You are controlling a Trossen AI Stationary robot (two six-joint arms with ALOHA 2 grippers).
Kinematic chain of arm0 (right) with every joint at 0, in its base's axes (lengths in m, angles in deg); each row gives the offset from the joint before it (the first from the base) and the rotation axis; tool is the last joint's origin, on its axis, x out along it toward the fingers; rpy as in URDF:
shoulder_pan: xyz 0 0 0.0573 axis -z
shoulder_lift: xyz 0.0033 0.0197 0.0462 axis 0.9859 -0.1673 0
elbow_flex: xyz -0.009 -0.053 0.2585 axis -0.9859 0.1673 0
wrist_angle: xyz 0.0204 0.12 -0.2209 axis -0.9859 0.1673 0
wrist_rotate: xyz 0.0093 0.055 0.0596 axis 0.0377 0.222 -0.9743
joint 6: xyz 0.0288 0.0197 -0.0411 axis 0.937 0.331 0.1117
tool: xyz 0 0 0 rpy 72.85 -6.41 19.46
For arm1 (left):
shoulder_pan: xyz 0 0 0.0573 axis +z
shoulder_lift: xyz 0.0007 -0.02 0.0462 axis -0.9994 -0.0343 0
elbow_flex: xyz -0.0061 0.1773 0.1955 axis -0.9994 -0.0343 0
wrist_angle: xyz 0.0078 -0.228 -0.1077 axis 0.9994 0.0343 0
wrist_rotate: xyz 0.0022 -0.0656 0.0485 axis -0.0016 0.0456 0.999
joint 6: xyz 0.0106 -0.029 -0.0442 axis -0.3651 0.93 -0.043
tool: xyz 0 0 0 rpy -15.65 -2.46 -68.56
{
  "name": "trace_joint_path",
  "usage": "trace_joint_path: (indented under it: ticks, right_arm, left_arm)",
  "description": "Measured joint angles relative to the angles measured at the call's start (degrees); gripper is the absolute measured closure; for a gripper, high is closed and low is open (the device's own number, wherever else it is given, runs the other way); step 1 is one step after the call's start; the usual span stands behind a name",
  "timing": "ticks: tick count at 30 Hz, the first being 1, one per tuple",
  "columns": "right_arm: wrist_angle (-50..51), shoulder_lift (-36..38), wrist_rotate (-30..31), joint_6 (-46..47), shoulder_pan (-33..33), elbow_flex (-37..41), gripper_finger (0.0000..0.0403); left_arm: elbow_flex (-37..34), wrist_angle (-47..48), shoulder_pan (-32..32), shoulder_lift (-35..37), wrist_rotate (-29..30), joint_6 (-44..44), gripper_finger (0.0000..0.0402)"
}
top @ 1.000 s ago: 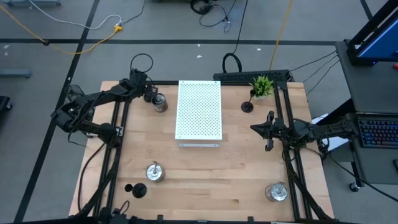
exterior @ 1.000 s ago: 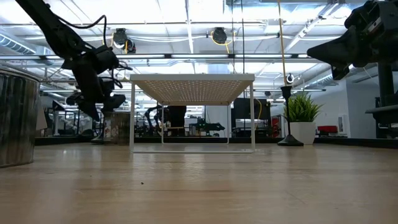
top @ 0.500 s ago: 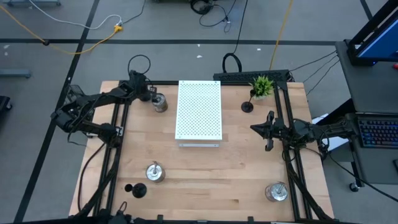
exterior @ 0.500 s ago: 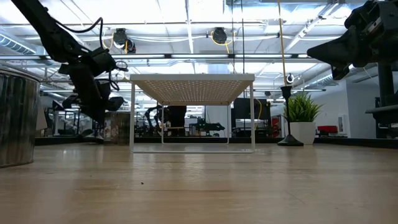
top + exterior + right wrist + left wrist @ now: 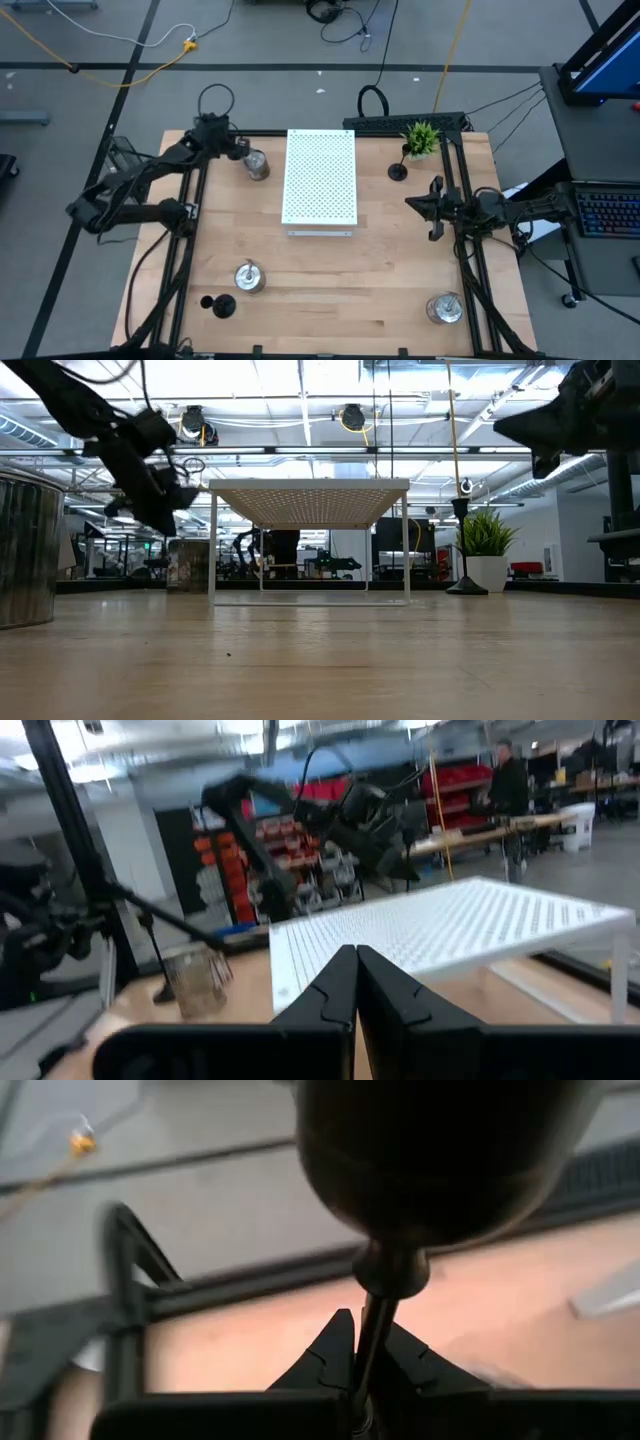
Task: Pick & Place candle stick holders
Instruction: Put the top left black candle holder on the shelf
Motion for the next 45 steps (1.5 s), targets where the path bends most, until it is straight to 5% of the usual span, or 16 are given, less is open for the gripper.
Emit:
trace_joint_path:
  ticks: [6, 12, 19, 29, 40, 45]
  right_arm:
    - [-6.48, -0.01, 0.89, -0.02, 0.01, 0.00, 0.0403]
    - [-9.77, -1.03, 3.06, -3.64, 0.00, 0.00, 0.0403]
    - [-20.08, -8.33, 2.75, -5.58, 0.01, 0.00, 0.0403]
    - [-41.03, -25.54, 2.07, -13.07, 0.01, -1.95, 0.0403]
    - [-42.04, -43.06, -5.31, -23.15, 0.57, -18.66, 0.0403]
    - [-40.72, -49.11, -7.76, -20.77, 2.39, -24.61, 0.0403]
  left_arm:
    - [0.00, 1.62, -0.22, 11.59, 0.23, -0.86, 0.0390]
    - [2.81, 1.67, -2.75, 19.67, -10.46, -0.39, 0.0390]
    - [11.01, 3.02, -9.94, 20.58, -20.24, 2.83, 0.0390]
    - [18.60, 5.54, -23.14, 15.29, -20.35, 8.46, 0.0390]
    - [26.15, 3.34, -35.94, 0.27, -20.21, 7.78, 0.0390]
    - [31.37, 2.63, -40.21, -6.54, -20.55, 5.07, 0.0390]
